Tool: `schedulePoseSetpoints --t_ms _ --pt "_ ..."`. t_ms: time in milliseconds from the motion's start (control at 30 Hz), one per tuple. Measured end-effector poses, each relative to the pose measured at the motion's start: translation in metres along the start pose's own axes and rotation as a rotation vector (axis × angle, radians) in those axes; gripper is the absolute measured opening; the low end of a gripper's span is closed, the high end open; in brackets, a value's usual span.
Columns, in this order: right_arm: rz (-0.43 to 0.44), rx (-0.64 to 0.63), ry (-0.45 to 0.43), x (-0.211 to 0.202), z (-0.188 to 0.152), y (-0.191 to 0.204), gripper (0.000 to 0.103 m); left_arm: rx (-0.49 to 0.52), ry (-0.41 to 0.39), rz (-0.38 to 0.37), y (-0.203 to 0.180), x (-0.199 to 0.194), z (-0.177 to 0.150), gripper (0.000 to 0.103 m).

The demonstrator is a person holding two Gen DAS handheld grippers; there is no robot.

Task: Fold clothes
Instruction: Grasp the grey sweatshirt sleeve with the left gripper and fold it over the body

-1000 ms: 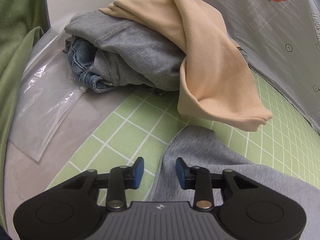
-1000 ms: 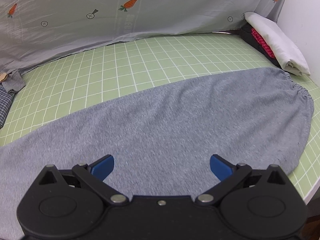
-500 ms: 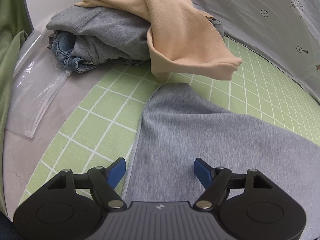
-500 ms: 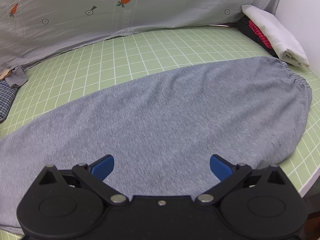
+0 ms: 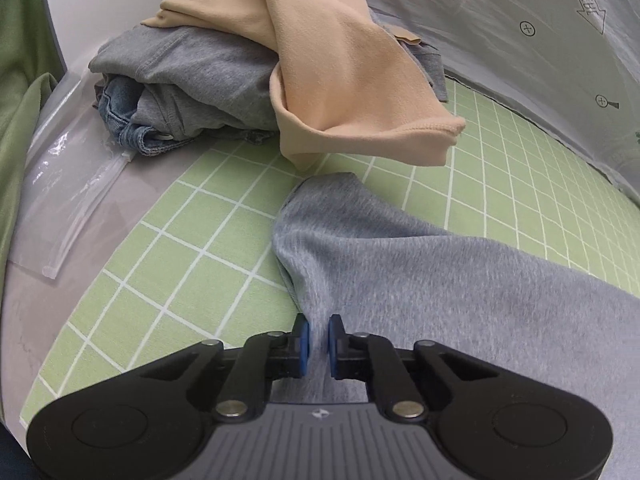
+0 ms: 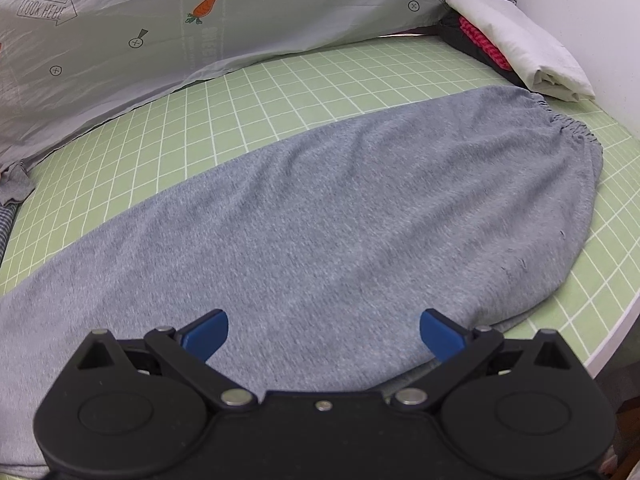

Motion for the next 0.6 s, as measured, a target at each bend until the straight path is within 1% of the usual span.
schedulePoseSetpoints --t_ms 67,133,300,400,533,600 --pt "-0.001 -0.01 -0.001 0.001 0.003 -0.008 0.103 -0.021 0.01 -0.028 -0.009 -0.001 -0.003 0.008" --pt "0.0 -0.013 -0.002 0.001 0.007 -0.018 0.103 -0.025 0.004 -0.037 -0.02 -0.006 -0.005 0.008" --pt "0.008 -0.01 0.008 -0.001 0.019 -0.052 0.103 -0.001 -0.044 -0.068 -0.068 -0.028 -0.014 0.008" --pt "0.015 0.006 0.011 -0.002 0.029 -0.077 0.103 0.024 -0.074 -0.093 -0.108 -0.043 -0.024 0.008" --pt "0.015 0.036 0.01 -0.001 0.044 -0.114 0.103 0.063 -0.102 -0.148 -0.168 -0.061 -0.036 0.008" --pt "0.014 0.048 0.009 0.002 0.053 -0.134 0.103 0.089 -0.107 -0.18 -0.202 -0.067 -0.048 0.008"
Point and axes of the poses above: each gripper's, at about its wrist camera, not at the fingertips, and x roughly the way its jaws point, y to its left, z to its top, the point moved 10 cm from there along x, roughly the way its jaws point, and after that the axes turned 7 degrees about y, right-handed, at the moved point
